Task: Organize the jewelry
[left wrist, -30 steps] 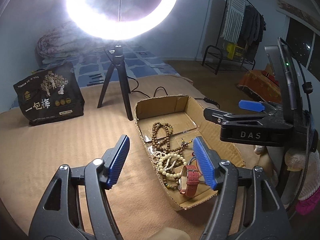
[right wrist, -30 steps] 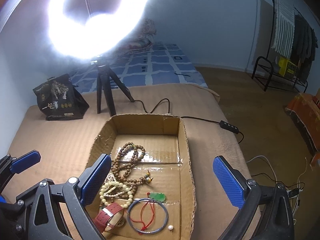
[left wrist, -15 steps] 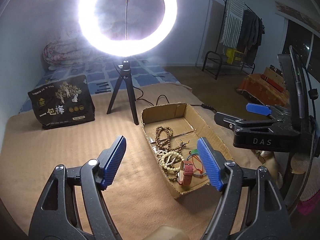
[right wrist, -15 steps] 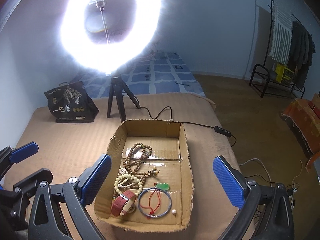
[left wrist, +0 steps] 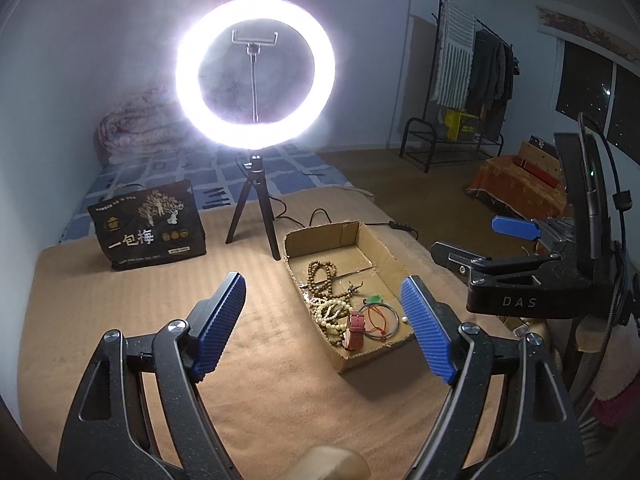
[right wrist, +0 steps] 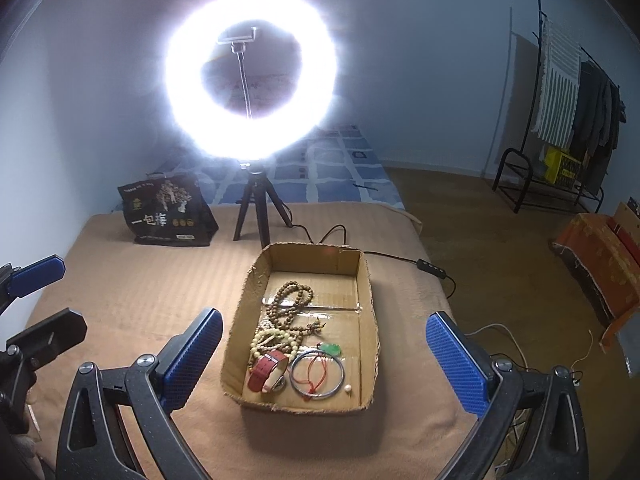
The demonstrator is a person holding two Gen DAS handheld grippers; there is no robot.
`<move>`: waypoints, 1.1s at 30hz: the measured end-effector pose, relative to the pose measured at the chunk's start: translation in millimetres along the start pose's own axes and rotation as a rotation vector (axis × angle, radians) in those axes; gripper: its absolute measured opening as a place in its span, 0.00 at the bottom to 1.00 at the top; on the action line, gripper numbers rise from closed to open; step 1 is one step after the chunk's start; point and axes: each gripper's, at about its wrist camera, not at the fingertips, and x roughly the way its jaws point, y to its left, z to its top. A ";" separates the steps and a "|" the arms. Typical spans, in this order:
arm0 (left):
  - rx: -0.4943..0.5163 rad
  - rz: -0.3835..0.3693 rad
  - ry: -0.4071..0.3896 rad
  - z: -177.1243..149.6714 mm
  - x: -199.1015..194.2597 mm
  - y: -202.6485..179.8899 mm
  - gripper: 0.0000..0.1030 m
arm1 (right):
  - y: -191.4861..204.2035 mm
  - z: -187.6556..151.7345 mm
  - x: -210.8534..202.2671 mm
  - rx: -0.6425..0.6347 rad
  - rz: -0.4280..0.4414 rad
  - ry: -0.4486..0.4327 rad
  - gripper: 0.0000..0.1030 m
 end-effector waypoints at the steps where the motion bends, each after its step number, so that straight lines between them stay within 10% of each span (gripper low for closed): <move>1: -0.001 0.003 -0.006 -0.7 -5.4 -0.1 0.80 | 0.3 -1.6 -3.4 -0.001 -0.003 -0.003 1.00; 33: -0.066 0.156 -0.012 -27.8 -48.9 -2.2 0.99 | -6.9 -36.1 -18.0 0.024 -0.053 -0.017 1.00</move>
